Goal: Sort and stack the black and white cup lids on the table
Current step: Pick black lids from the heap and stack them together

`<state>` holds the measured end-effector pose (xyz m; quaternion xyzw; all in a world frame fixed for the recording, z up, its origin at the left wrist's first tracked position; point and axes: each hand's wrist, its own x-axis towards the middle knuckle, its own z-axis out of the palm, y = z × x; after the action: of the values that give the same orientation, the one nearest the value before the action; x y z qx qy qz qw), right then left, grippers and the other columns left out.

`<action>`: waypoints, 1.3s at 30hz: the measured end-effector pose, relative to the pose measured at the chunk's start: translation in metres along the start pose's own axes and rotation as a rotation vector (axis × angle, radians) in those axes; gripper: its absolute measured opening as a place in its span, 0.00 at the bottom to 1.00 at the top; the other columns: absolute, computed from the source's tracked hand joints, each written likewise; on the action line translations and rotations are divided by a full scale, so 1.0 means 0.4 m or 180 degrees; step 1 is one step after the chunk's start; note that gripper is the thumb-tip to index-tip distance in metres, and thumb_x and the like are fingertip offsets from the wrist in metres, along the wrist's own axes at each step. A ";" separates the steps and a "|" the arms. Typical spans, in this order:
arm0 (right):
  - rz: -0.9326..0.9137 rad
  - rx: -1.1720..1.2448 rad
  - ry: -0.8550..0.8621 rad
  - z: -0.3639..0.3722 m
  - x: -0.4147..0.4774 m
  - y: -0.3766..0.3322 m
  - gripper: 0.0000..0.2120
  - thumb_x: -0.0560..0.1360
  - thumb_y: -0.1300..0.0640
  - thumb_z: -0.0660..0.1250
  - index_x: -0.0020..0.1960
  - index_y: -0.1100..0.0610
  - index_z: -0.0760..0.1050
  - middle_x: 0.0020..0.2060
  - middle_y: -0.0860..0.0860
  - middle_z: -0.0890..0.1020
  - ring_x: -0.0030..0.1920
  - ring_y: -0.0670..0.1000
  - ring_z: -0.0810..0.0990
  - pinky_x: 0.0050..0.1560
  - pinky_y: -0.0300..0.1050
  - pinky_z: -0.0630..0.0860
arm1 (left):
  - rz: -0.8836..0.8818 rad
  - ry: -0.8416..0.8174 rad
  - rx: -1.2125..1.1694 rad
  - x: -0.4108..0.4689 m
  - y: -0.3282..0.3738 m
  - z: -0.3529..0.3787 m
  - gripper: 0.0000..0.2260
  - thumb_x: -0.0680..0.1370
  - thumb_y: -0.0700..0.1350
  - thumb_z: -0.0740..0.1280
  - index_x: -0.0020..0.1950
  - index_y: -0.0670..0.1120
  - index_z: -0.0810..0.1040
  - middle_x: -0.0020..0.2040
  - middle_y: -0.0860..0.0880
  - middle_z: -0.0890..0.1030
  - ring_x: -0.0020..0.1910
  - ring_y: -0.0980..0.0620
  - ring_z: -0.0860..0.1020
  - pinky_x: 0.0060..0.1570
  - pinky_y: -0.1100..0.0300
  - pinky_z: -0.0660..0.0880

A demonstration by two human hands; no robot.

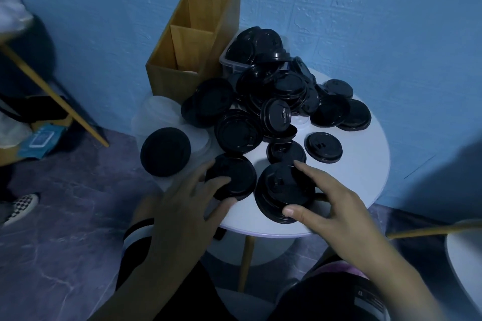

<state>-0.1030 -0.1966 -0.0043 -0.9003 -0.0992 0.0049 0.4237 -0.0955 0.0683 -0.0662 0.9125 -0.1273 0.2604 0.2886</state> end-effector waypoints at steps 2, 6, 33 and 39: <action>0.0017 0.0013 0.0016 -0.004 -0.005 0.003 0.37 0.66 0.33 0.72 0.73 0.34 0.67 0.62 0.25 0.74 0.63 0.31 0.74 0.58 0.21 0.65 | -0.0133 -0.0216 -0.0006 0.009 0.008 -0.002 0.23 0.75 0.60 0.70 0.67 0.52 0.77 0.70 0.48 0.78 0.63 0.45 0.77 0.59 0.50 0.77; 0.0066 0.0041 0.0023 -0.011 -0.011 0.007 0.38 0.65 0.33 0.72 0.74 0.34 0.67 0.62 0.25 0.75 0.64 0.31 0.73 0.58 0.21 0.65 | -0.0549 -0.0438 -0.0241 0.043 0.035 -0.014 0.33 0.69 0.58 0.78 0.72 0.53 0.74 0.60 0.61 0.76 0.59 0.60 0.68 0.54 0.57 0.70; -0.0324 0.0369 0.0314 -0.009 0.010 -0.004 0.36 0.68 0.35 0.73 0.75 0.41 0.70 0.73 0.35 0.71 0.75 0.38 0.67 0.75 0.42 0.64 | 0.0066 -0.0258 -0.0867 0.081 0.192 0.039 0.29 0.74 0.63 0.69 0.71 0.52 0.71 0.67 0.57 0.76 0.64 0.56 0.74 0.60 0.62 0.72; 0.0001 0.0555 0.0201 -0.028 0.023 0.030 0.35 0.69 0.41 0.78 0.73 0.44 0.73 0.68 0.37 0.78 0.70 0.38 0.73 0.74 0.49 0.70 | -0.0383 -0.0782 -0.1245 0.072 0.172 0.051 0.44 0.66 0.64 0.76 0.79 0.63 0.60 0.66 0.74 0.69 0.64 0.75 0.68 0.57 0.78 0.66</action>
<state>-0.0908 -0.2109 -0.0057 -0.8598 -0.0848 -0.0147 0.5033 -0.0895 -0.0012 -0.0330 0.8700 -0.1549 0.1001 0.4572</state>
